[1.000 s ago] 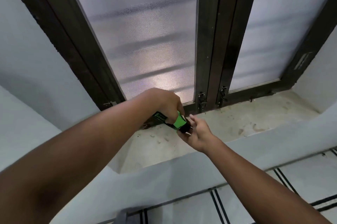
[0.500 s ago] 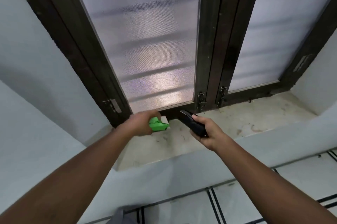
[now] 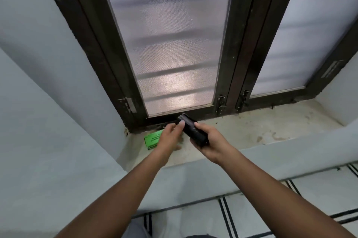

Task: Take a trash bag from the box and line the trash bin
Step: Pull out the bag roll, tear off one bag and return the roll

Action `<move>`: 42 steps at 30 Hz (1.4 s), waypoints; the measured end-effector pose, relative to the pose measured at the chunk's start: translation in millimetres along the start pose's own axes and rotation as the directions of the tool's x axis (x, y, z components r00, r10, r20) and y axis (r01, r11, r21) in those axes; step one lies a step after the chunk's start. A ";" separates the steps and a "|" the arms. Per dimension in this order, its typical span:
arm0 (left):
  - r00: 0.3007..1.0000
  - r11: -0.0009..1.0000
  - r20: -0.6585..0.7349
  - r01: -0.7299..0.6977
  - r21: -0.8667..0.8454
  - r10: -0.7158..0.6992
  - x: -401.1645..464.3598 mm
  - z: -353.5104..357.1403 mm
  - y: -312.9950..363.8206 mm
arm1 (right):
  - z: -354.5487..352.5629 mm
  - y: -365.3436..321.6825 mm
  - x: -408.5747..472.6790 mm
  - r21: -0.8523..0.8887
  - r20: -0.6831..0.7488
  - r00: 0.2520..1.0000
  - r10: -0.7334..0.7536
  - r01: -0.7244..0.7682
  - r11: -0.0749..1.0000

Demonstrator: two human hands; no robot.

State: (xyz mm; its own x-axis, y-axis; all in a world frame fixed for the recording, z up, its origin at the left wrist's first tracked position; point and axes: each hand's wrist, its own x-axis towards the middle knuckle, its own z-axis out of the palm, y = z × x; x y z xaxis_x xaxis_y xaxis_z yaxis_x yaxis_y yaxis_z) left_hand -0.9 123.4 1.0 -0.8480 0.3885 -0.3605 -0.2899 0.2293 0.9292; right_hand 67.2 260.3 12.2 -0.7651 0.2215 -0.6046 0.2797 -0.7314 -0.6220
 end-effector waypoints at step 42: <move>0.945 0.836 0.095 0.323 -0.445 -0.314 -23.1 -41.6 0.9 | -26.8 -14.4 -19.7 -0.635 -0.239 0.903 -0.358 0.133 0.761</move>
State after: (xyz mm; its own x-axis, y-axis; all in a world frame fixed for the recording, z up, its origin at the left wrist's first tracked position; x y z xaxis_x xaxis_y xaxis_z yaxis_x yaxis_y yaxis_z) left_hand -0.1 77.6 13.6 -0.6678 0.3794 -0.6404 -0.7132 -0.0799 0.6964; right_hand 93.8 283.7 19.7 -0.6521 0.6158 -0.4422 0.4793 -0.1171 -0.8698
